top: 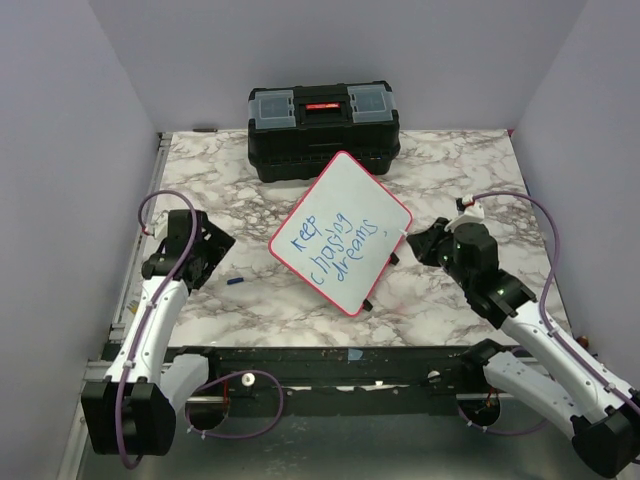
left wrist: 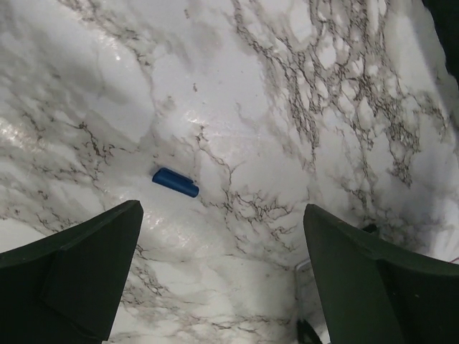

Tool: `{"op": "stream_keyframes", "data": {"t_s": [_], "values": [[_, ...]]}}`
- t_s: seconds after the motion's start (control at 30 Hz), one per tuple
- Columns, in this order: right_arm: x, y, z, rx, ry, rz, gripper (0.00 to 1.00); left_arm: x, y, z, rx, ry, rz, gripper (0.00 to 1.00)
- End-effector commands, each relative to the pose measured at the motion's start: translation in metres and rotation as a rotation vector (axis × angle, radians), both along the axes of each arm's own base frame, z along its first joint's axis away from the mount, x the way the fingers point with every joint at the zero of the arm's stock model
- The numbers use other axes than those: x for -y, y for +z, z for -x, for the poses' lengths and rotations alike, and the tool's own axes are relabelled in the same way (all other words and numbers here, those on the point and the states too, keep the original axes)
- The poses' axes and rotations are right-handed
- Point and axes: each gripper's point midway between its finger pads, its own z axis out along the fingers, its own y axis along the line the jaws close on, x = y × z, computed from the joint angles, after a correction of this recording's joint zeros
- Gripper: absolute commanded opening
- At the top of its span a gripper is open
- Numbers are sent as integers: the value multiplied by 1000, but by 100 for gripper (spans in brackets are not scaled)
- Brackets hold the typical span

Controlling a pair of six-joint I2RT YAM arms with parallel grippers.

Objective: Write a sentence on the whiteboard
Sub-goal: Pick up the pen cap from the center of the board.

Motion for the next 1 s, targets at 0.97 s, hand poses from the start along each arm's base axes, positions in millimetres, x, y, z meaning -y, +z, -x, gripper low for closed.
{"op": "stream_keyframes", "data": {"t_s": [0.97], "values": [[-8,-6,10,16,74,-18,1,6,-100,14,-411,430,195,56]]}}
